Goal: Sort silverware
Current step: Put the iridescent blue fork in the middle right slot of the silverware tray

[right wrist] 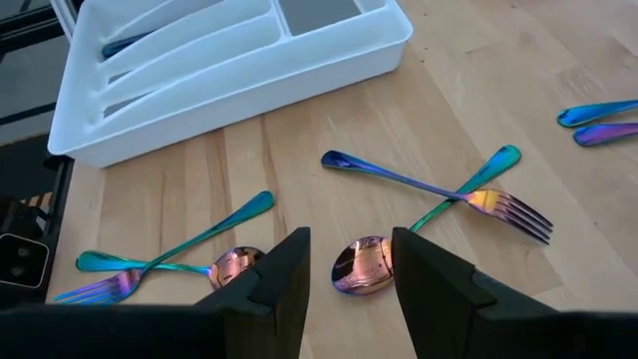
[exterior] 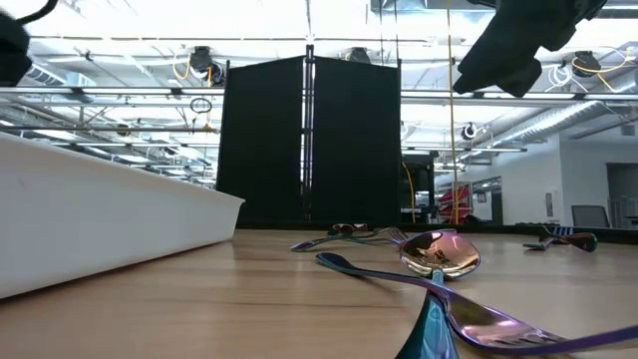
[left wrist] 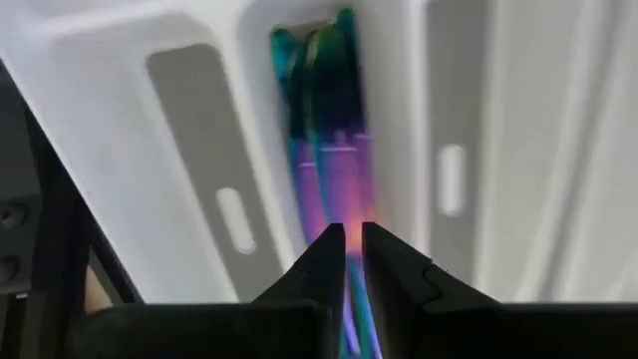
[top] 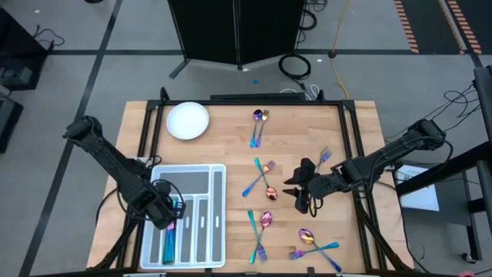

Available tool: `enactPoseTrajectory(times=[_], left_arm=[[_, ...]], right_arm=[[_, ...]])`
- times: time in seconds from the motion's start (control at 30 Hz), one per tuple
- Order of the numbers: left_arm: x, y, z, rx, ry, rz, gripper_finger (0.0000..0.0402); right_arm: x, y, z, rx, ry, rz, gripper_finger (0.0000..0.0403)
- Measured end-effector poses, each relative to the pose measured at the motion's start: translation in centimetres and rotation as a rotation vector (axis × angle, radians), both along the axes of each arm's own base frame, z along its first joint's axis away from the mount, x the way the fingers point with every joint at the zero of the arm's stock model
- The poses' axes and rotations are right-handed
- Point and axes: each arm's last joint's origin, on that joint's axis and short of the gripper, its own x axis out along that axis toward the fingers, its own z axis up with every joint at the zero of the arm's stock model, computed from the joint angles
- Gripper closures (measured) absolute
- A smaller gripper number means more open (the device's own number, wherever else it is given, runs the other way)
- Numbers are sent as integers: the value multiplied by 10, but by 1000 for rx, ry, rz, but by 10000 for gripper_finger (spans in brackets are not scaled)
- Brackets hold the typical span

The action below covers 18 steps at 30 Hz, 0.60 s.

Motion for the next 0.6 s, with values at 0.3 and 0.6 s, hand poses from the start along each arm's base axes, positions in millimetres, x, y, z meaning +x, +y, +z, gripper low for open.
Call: enactPoseTrajectory(times=[0.3, 0.6], left_arm=[[9, 15, 41, 185, -525, -53, 360], [64, 18, 84, 380, -1132, -401, 360]], right_arm=[[0, 0, 0, 0, 0, 0, 273], [0, 0, 0, 0, 0, -1, 273]])
